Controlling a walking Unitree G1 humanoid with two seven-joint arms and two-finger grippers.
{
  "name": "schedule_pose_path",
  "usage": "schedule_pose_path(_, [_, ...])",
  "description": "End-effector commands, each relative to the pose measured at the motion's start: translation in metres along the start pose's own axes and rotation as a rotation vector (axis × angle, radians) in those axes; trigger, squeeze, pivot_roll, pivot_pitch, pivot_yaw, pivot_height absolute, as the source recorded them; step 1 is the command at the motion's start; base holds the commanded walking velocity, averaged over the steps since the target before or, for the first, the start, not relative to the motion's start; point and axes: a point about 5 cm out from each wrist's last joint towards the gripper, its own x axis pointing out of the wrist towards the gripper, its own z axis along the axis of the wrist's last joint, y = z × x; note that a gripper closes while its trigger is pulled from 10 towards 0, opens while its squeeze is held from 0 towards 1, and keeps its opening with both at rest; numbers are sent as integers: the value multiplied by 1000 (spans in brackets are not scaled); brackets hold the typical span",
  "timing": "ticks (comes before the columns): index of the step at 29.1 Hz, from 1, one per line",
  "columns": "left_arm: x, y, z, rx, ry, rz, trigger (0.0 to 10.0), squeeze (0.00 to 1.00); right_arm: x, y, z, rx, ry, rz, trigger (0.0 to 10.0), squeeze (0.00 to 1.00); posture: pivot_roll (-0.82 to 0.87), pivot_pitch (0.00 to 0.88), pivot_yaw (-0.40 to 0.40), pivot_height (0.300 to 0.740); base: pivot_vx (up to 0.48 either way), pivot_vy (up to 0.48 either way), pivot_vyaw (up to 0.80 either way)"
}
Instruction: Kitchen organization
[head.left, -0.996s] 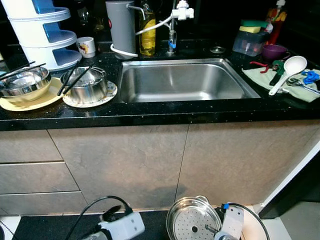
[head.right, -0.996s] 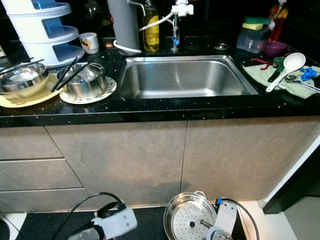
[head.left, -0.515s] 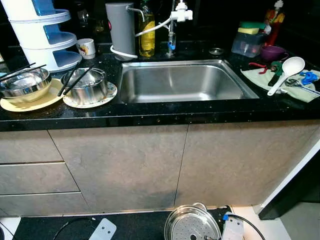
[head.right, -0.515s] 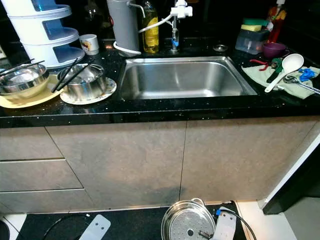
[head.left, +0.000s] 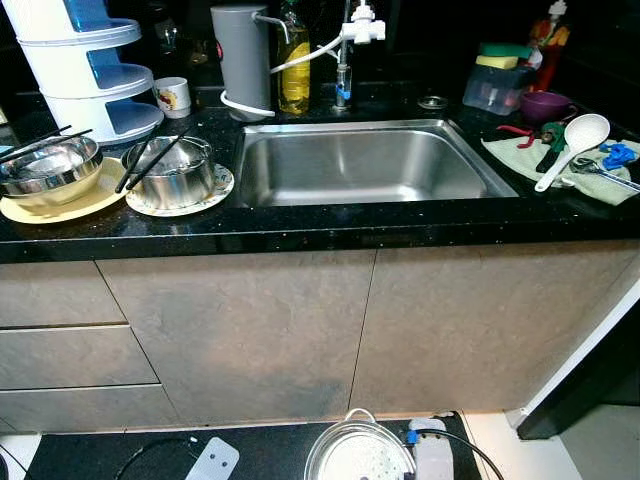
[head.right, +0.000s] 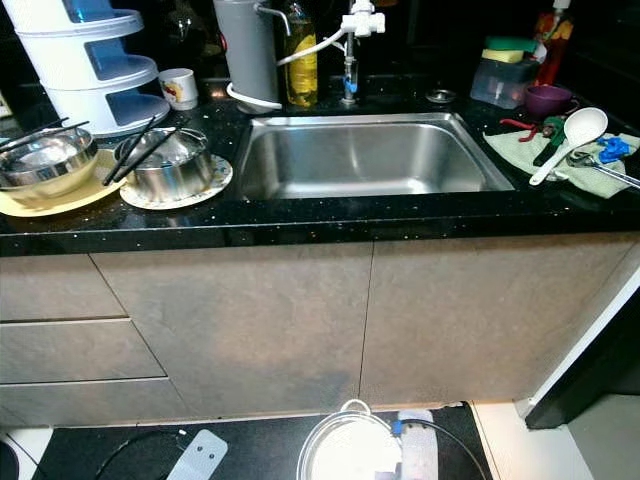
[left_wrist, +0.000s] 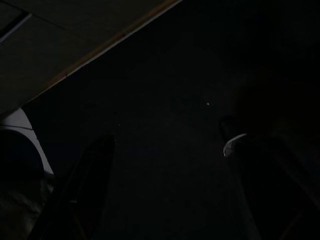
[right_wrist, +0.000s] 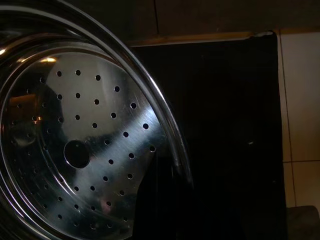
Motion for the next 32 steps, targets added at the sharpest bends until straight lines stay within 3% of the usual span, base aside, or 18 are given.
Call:
schedule_pose_path(1, [-2,-3,-7,-40,33,-10,10000,67,-2,0,-11,16,28,6,10000,0,-72,125,-10,740,0,0,0])
schedule_pose_path(7, [-1,-3,-6,-65,49,-21,10000,0,-3,-1,-14,22,52,3,10000,0,-75,119,-10,740,0,0,0])
schedule_pose_path(12, [0,-2,-3,2,31,-11,10000,0,-5,-9,-26,12,162,-67,10000,0,-75,117,-10,740,0,0,0])
schedule_pose_path(16, [0,-3,0,40,18,-33,10000,0,-4,-10,-22,59,132,-72,10000,0,-75,117,-10,740,0,0,0])
schedule_pose_path(23, [1,-1,6,98,-22,-17,10000,0,-3,-11,-17,52,105,-72,10000,0,-71,125,-9,740,0,0,0])
schedule_pose_path(27, [2,3,10,41,-36,-8,10000,0,-2,-10,-14,48,99,-61,10000,0,-70,130,-6,740,0,0,-109])
schedule_pose_path(32, [2,6,12,48,-41,-1,10000,0,-2,-10,-14,66,103,-65,10000,0,-68,131,-5,740,0,0,-160])
